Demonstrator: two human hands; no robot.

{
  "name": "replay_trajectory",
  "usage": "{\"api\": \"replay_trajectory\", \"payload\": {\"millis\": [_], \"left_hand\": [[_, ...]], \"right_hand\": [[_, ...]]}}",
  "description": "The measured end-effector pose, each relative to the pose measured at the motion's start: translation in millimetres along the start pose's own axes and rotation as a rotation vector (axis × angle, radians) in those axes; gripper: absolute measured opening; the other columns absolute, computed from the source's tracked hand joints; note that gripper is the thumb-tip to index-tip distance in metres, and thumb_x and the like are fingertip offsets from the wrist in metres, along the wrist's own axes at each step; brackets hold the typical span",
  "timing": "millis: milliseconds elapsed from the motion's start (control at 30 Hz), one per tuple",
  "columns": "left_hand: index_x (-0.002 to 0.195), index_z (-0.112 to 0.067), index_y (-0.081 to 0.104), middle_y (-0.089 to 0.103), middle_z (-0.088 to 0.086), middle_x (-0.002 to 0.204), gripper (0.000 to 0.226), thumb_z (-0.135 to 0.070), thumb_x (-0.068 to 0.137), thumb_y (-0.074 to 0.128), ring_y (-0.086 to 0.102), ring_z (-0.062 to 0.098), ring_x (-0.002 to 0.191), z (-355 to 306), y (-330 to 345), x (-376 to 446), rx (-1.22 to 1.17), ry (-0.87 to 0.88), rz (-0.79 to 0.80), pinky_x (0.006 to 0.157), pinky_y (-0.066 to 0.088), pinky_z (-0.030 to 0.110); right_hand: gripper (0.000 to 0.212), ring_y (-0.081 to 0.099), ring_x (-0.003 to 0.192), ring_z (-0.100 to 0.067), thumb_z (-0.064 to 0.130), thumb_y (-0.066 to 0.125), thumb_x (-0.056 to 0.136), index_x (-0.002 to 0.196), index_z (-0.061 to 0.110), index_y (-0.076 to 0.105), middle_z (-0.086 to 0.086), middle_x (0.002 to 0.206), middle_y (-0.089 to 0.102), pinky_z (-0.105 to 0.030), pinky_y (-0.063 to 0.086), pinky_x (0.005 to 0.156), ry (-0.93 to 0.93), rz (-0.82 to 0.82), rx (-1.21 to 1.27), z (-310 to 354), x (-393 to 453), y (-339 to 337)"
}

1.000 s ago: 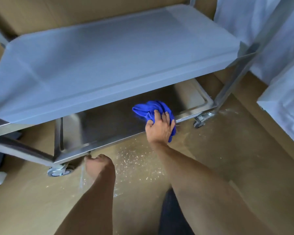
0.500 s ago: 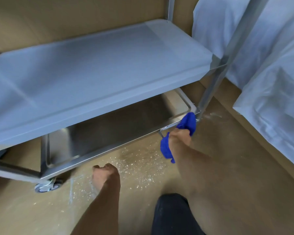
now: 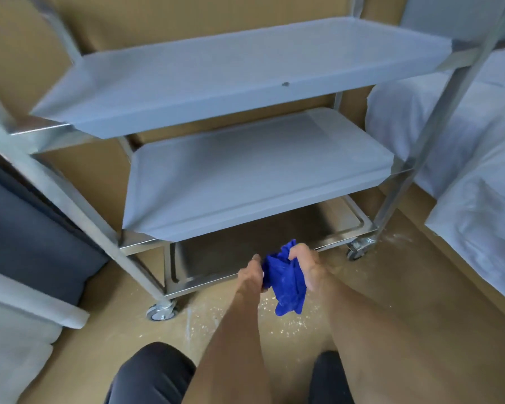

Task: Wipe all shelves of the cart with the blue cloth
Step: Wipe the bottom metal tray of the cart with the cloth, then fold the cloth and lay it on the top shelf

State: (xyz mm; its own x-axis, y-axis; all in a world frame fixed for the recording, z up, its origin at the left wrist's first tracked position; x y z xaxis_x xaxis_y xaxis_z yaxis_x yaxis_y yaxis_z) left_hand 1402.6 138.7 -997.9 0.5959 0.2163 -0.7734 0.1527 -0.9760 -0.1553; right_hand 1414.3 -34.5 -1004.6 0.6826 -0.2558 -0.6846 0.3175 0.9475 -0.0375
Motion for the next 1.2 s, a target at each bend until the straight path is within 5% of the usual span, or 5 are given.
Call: {"api": "replay_trajectory", "payload": {"millis": [67,233,567,1033,1200], "left_hand": [[0.114,-0.011,0.057,0.066,0.01,0.107,0.05,-0.055,0.091,0.047,0.058,0.024,0.069,-6.2,2.5,-15.6,-0.023,0.016,0.086,0.053,0.041,0.027],[0.113,-0.015,0.061,0.07,0.006,0.098,0.063,-0.059,0.068,0.061,0.066,0.027,0.089,-7.2,-0.5,-14.4,-0.015,0.051,0.142,0.091,0.051,0.041],[0.111,-0.01,0.059,0.063,0.009,0.101,0.027,-0.026,0.094,0.045,0.06,0.03,0.093,-10.4,-24.6,-89.6,0.043,-0.004,0.04,0.083,0.047,0.036],[0.133,-0.012,0.052,0.058,0.012,0.129,0.038,-0.024,0.102,0.033,0.056,0.032,0.116,-175.7,-100.0,-418.8,0.345,0.048,-0.218,0.091,0.041,0.035],[0.128,-0.014,0.053,0.06,0.01,0.122,0.033,-0.025,0.102,0.036,0.057,0.032,0.109,-234.5,-105.4,-541.1,0.238,0.142,-0.245,0.083,0.043,0.036]], "right_hand": [[0.037,0.06,0.071,-0.031,0.022,0.056,0.045,0.079,0.007,0.06,-0.016,0.081,0.065,-0.038,0.049,0.071,-0.019,0.074,-0.021,3.9,-10.8,17.8],[0.035,0.061,0.073,-0.032,0.03,0.057,0.049,0.077,0.01,0.061,-0.014,0.077,0.067,-0.043,0.051,0.075,-0.081,0.099,0.05,12.5,-50.2,36.6],[0.021,0.07,0.082,-0.03,0.032,0.058,0.08,0.074,0.015,0.069,-0.007,0.081,0.075,-0.043,0.056,0.087,-0.059,-0.077,0.183,14.1,-113.5,29.4],[0.018,0.06,0.074,-0.028,0.019,0.05,0.088,0.093,0.011,0.065,-0.011,0.091,0.068,-0.034,0.048,0.065,0.221,-0.078,0.167,199.2,-402.4,-43.8],[0.059,0.065,0.095,-0.033,0.053,0.061,0.082,0.116,0.005,0.056,-0.009,0.106,0.065,-0.048,0.056,0.088,0.216,-0.211,0.063,246.8,-500.1,-89.5]]}}
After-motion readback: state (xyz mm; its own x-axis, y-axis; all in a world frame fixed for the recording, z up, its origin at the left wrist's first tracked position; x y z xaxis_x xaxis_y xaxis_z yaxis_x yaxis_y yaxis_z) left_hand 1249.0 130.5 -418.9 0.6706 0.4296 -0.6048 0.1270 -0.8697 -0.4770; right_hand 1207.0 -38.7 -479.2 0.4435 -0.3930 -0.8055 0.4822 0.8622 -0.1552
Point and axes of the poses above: each hand's wrist, its own x-axis towards the middle knuckle, its own y-axis out of the palm, z = x × y, the point moved 9 cm from there along x, towards the middle knuckle
